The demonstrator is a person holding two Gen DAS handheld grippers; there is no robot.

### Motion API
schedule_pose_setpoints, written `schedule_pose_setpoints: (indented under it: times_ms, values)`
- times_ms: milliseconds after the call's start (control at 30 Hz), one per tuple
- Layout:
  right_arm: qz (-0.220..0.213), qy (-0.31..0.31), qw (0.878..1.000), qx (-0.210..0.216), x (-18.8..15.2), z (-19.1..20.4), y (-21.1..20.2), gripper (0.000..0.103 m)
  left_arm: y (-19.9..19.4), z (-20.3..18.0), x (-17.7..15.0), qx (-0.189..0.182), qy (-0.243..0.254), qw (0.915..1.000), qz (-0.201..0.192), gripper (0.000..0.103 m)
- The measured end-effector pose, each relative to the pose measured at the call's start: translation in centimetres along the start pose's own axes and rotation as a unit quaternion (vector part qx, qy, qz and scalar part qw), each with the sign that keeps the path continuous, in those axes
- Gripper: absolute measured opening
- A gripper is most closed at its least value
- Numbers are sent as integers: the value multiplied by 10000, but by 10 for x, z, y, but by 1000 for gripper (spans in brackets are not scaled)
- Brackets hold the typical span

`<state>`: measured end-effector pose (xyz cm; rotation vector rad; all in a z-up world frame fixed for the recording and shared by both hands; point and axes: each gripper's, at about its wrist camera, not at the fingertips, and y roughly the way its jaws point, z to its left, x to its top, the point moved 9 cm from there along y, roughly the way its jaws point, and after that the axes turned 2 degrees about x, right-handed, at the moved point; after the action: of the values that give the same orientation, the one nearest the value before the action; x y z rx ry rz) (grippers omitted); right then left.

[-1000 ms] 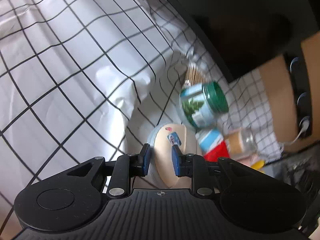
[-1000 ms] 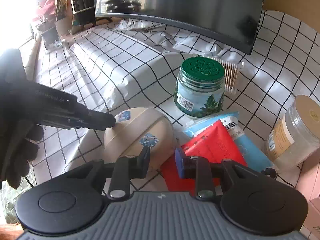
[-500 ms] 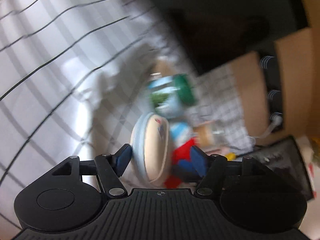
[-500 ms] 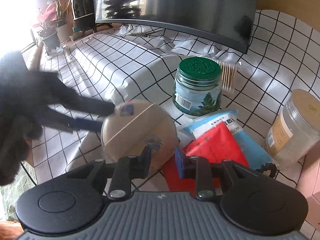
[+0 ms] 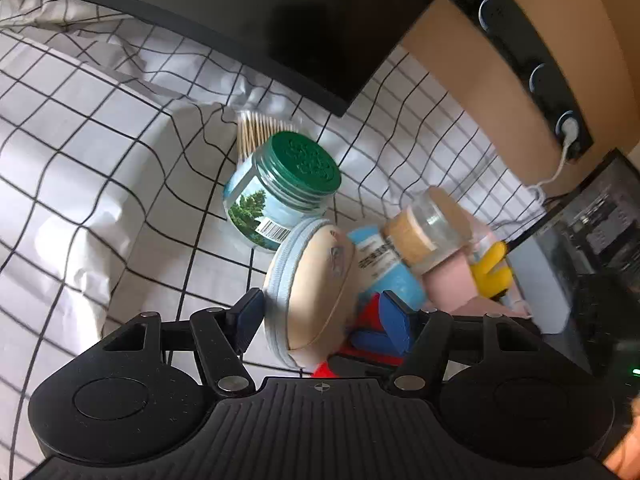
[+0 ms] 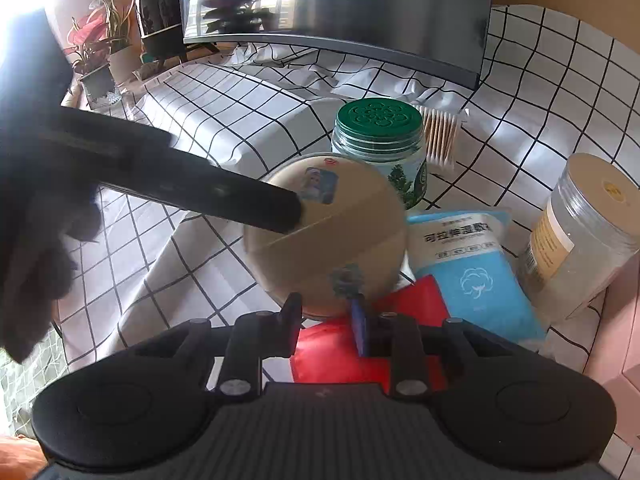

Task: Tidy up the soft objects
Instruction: 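Grasp round beige pad with left tool while right tool reaches toward red pouch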

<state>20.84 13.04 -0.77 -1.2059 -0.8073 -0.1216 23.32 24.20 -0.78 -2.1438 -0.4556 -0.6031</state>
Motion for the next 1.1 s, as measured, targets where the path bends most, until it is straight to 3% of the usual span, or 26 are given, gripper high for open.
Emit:
schedule_pose_setpoints:
  times_ms: [167, 300, 367, 567, 733, 900, 1100]
  values:
    - [-114, -30, 9996, -241, 4, -6, -9, 28, 19, 11, -3, 365, -13, 9993, 115, 67]
    - [-434, 51, 9947, -926, 16, -29, -25, 28, 23, 13, -5, 176, -138, 9997, 101, 67]
    - [-349, 81, 9934, -1091, 20, -41, -21, 28, 25, 13, -6, 12, -242, 9996, 120, 67]
    - [-148, 238, 9972, -700, 19, -39, -10, 28, 18, 10, -16, -408, -404, 9979, 284, 67]
    - [-139, 266, 9969, -733, 13, -32, -14, 28, 5, 14, -20, -594, -591, 9961, 271, 67]
    - [4, -402, 9851, -1673, -2, -36, -15, 27, 16, 23, -21, -83, -591, 9977, 328, 66]
    - [-137, -411, 9886, -1444, 2, -31, -11, 28, 31, 25, -17, -73, -841, 9961, 251, 66]
